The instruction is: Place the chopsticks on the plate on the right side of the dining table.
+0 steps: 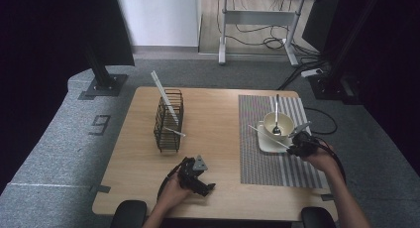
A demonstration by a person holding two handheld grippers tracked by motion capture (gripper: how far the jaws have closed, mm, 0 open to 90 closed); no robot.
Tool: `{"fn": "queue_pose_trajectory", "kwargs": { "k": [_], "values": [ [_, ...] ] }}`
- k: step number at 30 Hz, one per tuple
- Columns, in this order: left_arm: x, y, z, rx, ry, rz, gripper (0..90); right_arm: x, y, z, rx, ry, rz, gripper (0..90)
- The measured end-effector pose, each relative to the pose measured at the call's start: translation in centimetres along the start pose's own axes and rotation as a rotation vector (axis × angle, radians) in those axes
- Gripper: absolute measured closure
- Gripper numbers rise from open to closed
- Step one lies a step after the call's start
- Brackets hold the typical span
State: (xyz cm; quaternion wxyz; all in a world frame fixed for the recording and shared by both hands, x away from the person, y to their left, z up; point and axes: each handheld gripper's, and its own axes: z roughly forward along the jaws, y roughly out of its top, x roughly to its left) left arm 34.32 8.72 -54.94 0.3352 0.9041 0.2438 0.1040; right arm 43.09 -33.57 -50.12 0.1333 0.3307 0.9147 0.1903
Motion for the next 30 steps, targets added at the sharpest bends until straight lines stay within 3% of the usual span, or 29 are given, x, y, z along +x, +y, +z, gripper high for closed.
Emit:
{"fn": "queue_pose_trajectory", "kwargs": {
  "k": [12, 30],
  "values": [
    [0.0, 0.0, 0.1, -0.002, -0.003, -0.005, 0.0, -0.9, -0.1, 0.1, -0.01, 0.023, 0.019, 81.1],
    [0.0, 0.1, 0.0, 0.005, -0.007, 0.002, 0.0, -1.6, -0.2, 0.4, -0.008, -0.018, 0.047, 74.7]
  ]
}}
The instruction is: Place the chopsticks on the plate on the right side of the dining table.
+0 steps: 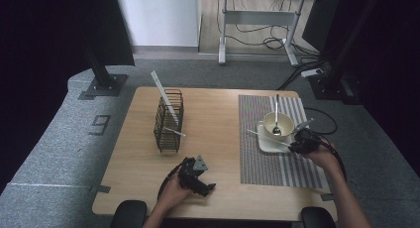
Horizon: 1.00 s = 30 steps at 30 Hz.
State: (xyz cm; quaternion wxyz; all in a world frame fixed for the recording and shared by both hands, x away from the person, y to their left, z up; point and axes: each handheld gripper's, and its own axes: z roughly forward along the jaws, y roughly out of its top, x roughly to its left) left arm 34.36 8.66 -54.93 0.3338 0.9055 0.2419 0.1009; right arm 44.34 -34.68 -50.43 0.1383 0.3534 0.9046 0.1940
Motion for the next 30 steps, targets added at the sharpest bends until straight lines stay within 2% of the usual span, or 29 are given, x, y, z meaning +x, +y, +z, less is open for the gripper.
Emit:
{"fn": "queue_pose_trajectory", "kwargs": {
  "k": [11, 17, 18, 20, 22, 25, 27, 30],
  "values": [
    [0.0, 0.0, 0.1, -0.005, -0.002, -0.009, 0.0, -0.1, -0.1, 0.1, 0.001, -0.011, 0.008, 74.2],
    [0.1, 0.0, 0.1, 0.004, -0.013, -0.01, 0.0, 0.1, -0.5, -0.4, -0.027, -0.006, 0.019, 70.1],
    [0.1, 0.0, 0.1, 0.004, -0.013, -0.011, 0.0, 0.3, -0.8, -0.7, -0.045, -0.004, 0.025, 65.7],
    [0.1, 0.0, 0.1, 0.004, -0.013, -0.01, 0.0, 0.3, -0.8, -0.7, -0.052, -0.007, 0.028, 62.8],
    [0.1, 0.0, 0.1, 0.003, -0.015, -0.01, 0.0, 0.6, -1.2, -1.0, -0.076, -0.015, 0.055, 53.5],
    [0.1, 0.0, 0.1, 0.003, -0.015, -0.009, 0.0, 0.8, -1.4, -1.2, -0.097, -0.018, 0.068, 47.6],
    [0.1, 0.0, 0.1, 0.002, -0.015, -0.008, 0.0, 1.6, -1.8, -1.7, -0.139, -0.018, 0.098, 39.6],
    [0.1, 0.0, 0.1, 0.002, -0.015, -0.008, 0.0, 2.6, -2.1, -2.0, -0.178, -0.019, 0.112, 34.8]
  ]
}}
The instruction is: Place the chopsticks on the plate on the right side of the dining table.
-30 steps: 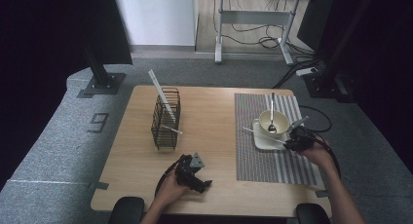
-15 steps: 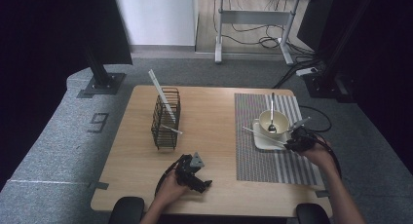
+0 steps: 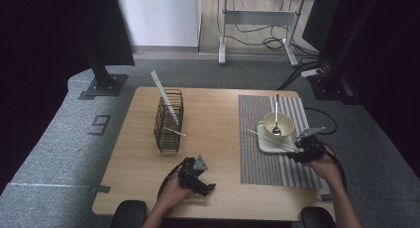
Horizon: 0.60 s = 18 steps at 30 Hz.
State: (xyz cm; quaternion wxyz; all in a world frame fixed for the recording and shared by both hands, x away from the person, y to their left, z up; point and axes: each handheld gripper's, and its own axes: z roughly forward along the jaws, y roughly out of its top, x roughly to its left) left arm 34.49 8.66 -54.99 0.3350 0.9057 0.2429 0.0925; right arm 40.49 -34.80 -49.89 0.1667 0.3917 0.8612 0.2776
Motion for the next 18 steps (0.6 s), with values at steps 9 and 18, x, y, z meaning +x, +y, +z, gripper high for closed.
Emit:
{"fn": "queue_pose_trajectory", "kwargs": {
  "k": [9, 18],
  "values": [
    [-0.1, 0.0, 0.0, -0.002, 0.0, -0.003, 0.0, 2.2, -1.2, 0.0, -0.128, -0.05, 0.156, 9.3],
    [-0.1, 0.0, 0.0, -0.003, -0.002, -0.003, 0.0, 3.1, -2.4, 1.1, -0.224, -0.03, 0.197, 0.0]
  ]
}}
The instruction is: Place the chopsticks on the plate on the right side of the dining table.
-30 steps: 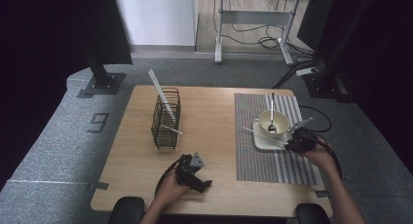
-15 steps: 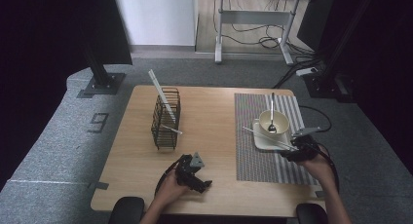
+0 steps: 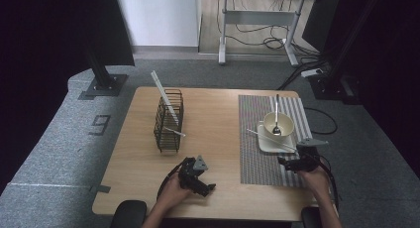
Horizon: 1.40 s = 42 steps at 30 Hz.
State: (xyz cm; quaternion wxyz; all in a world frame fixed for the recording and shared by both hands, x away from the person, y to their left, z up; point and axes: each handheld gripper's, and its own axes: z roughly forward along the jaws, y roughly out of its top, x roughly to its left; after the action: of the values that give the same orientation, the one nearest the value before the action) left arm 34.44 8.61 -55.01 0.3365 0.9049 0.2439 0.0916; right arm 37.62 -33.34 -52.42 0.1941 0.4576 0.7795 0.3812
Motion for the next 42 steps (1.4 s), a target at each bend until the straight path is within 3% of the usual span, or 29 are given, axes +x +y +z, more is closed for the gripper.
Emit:
{"fn": "queue_pose_trajectory", "kwargs": {
  "k": [4, 13, 15, 42],
  "values": [
    [0.0, 0.0, 0.0, 0.0, 0.0, 0.0, 0.0, 0.0, -0.6, 0.0, -0.029, 0.0, 0.013, 0.0],
    [0.0, 0.0, 0.0, 0.001, 0.0, 0.0, 0.0, 0.1, -1.5, 1.2, 0.032, -0.011, -0.02, 0.0],
    [0.0, 0.0, 0.0, 0.001, 0.0, -0.001, 0.0, 0.1, -1.6, 1.5, 0.04, -0.03, -0.029, 0.0],
    [0.0, 0.0, 0.0, 0.004, -0.003, 0.003, 0.0, -1.6, -1.0, 2.9, 0.066, -0.099, -0.015, 0.0]
  ]
}}
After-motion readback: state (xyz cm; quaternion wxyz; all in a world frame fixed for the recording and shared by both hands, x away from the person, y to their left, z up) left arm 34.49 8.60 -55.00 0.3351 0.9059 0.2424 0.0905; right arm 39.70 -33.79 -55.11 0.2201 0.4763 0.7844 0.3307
